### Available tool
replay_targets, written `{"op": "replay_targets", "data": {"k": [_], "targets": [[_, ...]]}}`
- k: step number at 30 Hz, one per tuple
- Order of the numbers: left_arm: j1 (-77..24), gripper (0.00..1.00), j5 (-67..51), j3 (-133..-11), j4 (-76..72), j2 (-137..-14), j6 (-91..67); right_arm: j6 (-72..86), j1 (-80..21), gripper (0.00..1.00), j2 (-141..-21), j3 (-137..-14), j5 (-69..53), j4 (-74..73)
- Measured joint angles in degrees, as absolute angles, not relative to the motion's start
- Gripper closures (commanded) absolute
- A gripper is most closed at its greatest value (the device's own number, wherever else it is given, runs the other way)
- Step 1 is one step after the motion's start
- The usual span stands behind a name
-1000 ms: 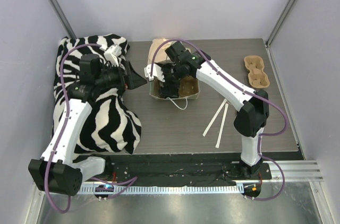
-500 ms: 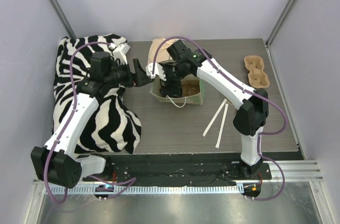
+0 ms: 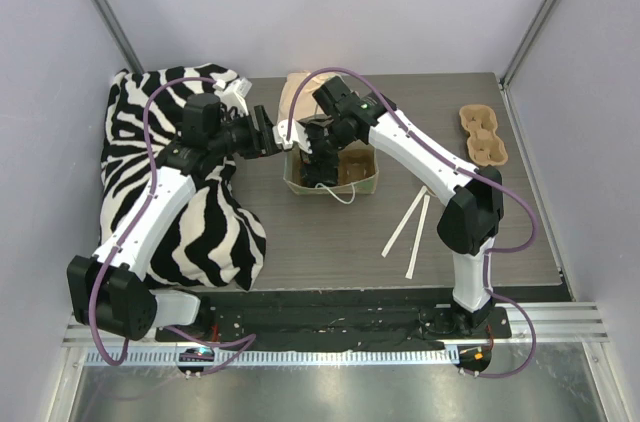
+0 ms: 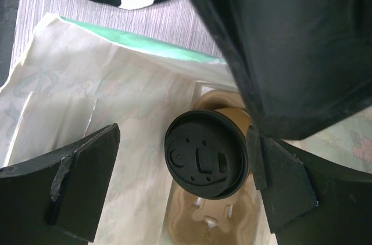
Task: Pack the takeout coffee
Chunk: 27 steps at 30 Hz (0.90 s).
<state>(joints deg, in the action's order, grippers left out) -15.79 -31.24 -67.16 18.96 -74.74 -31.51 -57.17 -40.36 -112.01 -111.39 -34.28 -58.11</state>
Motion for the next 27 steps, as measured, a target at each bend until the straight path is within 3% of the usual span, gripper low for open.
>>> {"op": "replay_targets", "data": {"k": [1,7,13,27], "targets": [[-15.92,0.62,-31.05,-67.22,19.05,-74.94,-31.64,-57.3,-40.36,0.0,-112.01,-111.39,-34.48,-58.13],[-16.38,0.85,-29.69,-69.49,20.4,-76.58,-31.57,-58.92,-40.36,0.0,-112.03,-111.39,-35.59,-58.52],[-16.45,1.0,-28.47,-71.0,22.17,-77.89,-31.75,-60.71,-39.97,0.0,-112.03,-111.44,-37.47,-60.86],[-16.97,1.0,-26.92,-75.48,25.8,-80.97,-31.75,-62.61,-39.72,0.0,-112.05,-115.15,-41.56,-65.58]]}}
